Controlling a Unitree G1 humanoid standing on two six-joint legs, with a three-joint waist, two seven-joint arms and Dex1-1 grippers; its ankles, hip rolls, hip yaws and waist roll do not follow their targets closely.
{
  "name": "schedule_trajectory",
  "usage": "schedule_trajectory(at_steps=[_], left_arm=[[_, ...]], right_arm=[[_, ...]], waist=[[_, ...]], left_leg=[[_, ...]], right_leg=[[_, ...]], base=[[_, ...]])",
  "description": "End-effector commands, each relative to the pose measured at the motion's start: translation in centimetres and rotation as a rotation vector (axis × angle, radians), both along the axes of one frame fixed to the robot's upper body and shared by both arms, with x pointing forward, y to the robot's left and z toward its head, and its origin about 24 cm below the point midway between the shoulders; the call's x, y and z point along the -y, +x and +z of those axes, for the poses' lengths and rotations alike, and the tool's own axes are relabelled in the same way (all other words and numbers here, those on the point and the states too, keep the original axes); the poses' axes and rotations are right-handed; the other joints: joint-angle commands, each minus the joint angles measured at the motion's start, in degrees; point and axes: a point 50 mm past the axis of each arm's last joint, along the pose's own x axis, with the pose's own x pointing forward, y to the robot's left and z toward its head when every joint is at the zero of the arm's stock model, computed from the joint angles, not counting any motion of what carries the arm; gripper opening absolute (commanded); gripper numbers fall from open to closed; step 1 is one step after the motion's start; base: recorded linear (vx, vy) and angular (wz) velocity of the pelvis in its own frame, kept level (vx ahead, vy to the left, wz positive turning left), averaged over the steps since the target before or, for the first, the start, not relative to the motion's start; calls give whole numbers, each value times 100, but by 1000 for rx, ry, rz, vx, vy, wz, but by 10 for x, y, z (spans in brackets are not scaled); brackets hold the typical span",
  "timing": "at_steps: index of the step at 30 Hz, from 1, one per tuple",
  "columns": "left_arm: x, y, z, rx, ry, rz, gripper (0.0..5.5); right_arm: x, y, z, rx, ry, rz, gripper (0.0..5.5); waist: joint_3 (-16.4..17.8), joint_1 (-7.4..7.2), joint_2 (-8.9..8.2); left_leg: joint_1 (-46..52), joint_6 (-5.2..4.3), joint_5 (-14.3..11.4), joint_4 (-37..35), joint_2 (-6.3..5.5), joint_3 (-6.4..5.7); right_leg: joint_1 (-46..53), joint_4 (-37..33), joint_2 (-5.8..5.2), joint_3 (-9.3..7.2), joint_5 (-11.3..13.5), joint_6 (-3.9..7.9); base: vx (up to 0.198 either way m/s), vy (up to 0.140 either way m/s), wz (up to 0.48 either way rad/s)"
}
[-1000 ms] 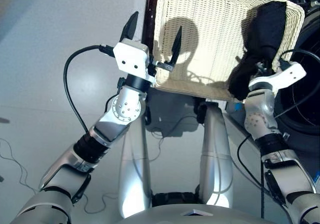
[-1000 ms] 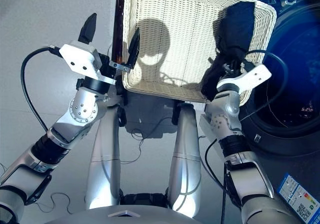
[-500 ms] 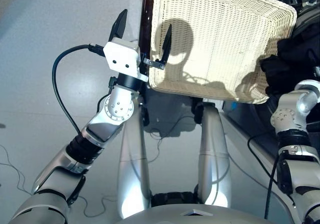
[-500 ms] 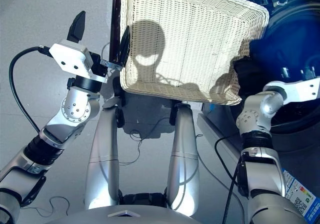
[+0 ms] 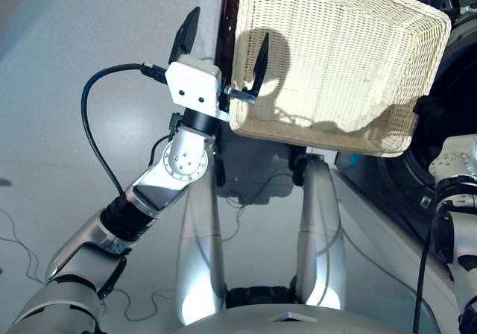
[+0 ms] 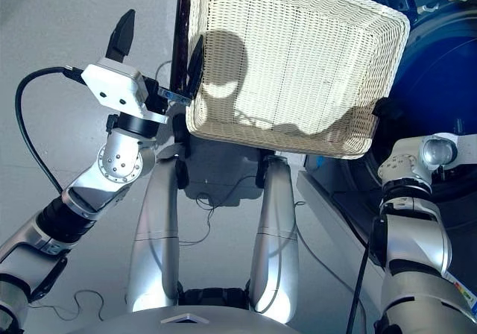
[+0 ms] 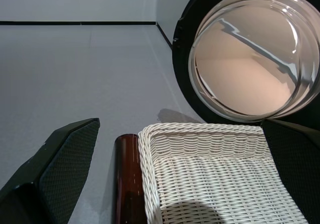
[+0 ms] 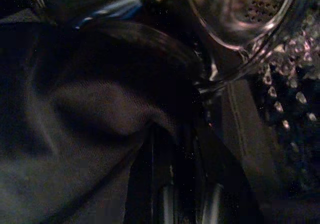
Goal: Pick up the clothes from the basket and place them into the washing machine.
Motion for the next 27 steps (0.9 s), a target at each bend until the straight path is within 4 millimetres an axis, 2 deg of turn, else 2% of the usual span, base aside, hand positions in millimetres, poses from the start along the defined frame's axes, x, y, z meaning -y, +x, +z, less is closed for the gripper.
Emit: schedule_trajectory(at_steps=[1,5,9,12,15,16,17,20,21,22,23,26,27], left_arm=[[11,-24,21,136,-73,-95,550],[9,-25,22,137,-80,-91,550],[8,-24,20,133,-86,-80,550],[10,-24,20,139,-51,-110,550],[11,-25,23,146,-28,-139,550],[12,-25,20,137,-15,-153,550],[12,-25,22,146,-1,-158,550],[10,-25,20,138,18,-165,550],[9,-26,22,143,20,-170,550],[9,-26,20,134,17,-171,550],[8,-26,21,137,14,-175,550],[8,-28,22,139,4,-177,550],[8,-28,22,140,5,-176,550]], right_arm=[[47,-39,34,21,-63,-203,0],[46,-37,50,41,-112,-197,0],[36,-29,72,77,-206,-181,0],[65,-54,78,-1,-217,-235,0],[82,-70,87,-47,-232,-255,0],[85,-73,86,-74,-232,-254,0],[89,-77,86,-74,-224,-257,0],[94,-81,83,-89,-217,-234,0],[90,-75,83,-66,-218,-210,207],[89,-74,81,-40,-209,-195,550],[89,-73,80,-32,-201,-180,550],[75,-53,80,56,-205,-121,550],[74,-53,79,59,-204,-120,550]], waist=[[-96,-86,60],[-96,-95,44],[-96,-95,38],[-96,-66,58],[-96,-28,117],[-96,-2,135],[-96,3,157],[-96,30,190],[-96,39,196],[-96,29,191],[-96,30,191],[-96,15,186],[-96,11,177]], left_leg=[[233,-51,-613,266,2,120],[173,-53,-607,309,-10,119],[117,-48,-604,362,-18,107],[101,-59,-613,402,-36,72],[36,-63,-535,379,-35,61],[83,-72,-601,427,-37,61],[35,-71,-533,407,-34,66],[78,-80,-587,449,-20,65],[46,-70,-532,426,-18,72],[98,-77,-597,457,-14,74],[62,-70,-534,426,-16,71],[123,-66,-600,430,0,95],[116,-65,-587,421,-2,97]], right_leg=[[-43,-534,71,-142,532,15],[-92,-481,74,-144,531,14],[-148,-424,80,-148,530,19],[-159,-363,72,-148,508,39],[-224,-369,50,-156,570,42],[-177,-316,44,-165,508,52],[-232,-328,36,-170,567,46],[-185,-285,30,-176,511,55],[-215,-310,38,-184,560,39],[-167,-279,43,-178,503,47],[-208,-311,47,-176,561,37],[-149,-328,65,-166,509,36],[-157,-334,65,-164,521,36]], base=[[0,0,0],[0,0,0],[0,0,0],[0,0,0],[0,0,0],[0,0,0],[0,0,0],[0,0,0],[0,0,0],[0,0,0],[0,0,0],[0,0,0],[0,0,0]])
